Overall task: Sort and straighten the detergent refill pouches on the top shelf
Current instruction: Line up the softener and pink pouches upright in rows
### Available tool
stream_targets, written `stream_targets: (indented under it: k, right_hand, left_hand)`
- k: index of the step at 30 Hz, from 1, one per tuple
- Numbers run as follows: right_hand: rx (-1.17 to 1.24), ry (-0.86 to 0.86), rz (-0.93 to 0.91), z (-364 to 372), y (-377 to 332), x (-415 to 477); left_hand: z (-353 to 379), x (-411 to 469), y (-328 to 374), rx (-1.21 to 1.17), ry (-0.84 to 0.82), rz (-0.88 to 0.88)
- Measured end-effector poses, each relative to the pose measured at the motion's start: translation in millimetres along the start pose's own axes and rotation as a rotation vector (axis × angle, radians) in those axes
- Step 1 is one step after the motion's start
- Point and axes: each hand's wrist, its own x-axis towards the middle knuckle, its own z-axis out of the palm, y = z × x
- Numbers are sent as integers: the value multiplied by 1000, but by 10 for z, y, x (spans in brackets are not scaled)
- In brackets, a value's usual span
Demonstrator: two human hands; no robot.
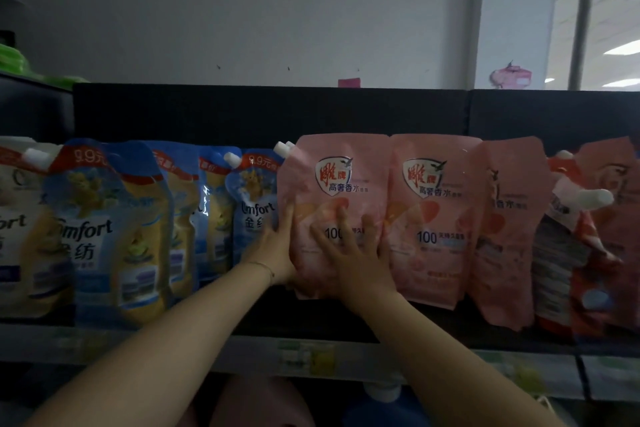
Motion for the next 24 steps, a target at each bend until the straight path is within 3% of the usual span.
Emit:
stream_targets:
  k: [3,6,10,15,20,24]
  right_hand:
    - [-16,16,-34,-18,-23,-70]
    - [19,10,-58,-56,-27,-133]
    - [36,25,-83,-167,18,-226]
    - [216,203,-88,-331,51,-445]
    - [263,289,24,-310,217,-725]
    - [298,338,171,-315,382,-992]
  left_hand:
    - [-73,-18,31,261,64,31]
    - [-72,-64,65,348,79,10]
    - [-72,-181,92,322,114,-15]
    - [7,-385,262,188,192,-32]
    - [106,-621,453,30,270,190]
    - [255,-734,708,-29,188,315]
